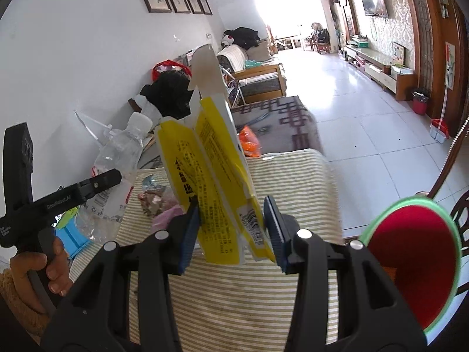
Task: Collect trash
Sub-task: 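Carry the yellow wrapper to the red bin and release it with the right tool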
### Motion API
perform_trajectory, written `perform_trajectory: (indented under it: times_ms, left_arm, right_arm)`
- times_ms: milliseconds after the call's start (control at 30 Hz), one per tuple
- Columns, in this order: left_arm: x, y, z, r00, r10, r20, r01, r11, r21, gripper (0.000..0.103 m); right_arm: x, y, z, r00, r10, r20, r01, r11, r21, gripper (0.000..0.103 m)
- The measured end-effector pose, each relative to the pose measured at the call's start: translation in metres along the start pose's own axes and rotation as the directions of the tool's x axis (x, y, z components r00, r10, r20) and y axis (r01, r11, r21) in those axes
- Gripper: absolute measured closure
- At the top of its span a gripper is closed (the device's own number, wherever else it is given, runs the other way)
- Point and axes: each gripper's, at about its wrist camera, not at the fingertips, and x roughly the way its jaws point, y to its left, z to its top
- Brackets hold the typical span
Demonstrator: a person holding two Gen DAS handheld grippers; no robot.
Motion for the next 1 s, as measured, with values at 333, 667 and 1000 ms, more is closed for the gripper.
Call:
perform_trajectory:
  times_ms: [333,667,1000]
  left_arm:
    - [0.007,-0.068,-0.012,1.000,0.010,-0.011,-0.009,1.000,0.016,0.052]
    - [0.020,-0.131,-0.003,1.000,0.004,-0.010,-0.003,0.996,0.093,0.052]
    - [0.043,-0.172,-0.003,0.998,-0.047,-0.051,0.054,0.989,0.136,0.052]
  right_arm:
    - [-0.024,-0.073,0.008,1.000,-0.021,0.012,0.021,0.999,0.043,0.061]
    - [-0.038,-0.133,0.010,0.998,-0.047,0.032,0.043,0.992,0.121,0.061]
    - [-0.051,-0.177,0.003,0.996,-0.087,0.013,0.084,0.982,0.166,0.060]
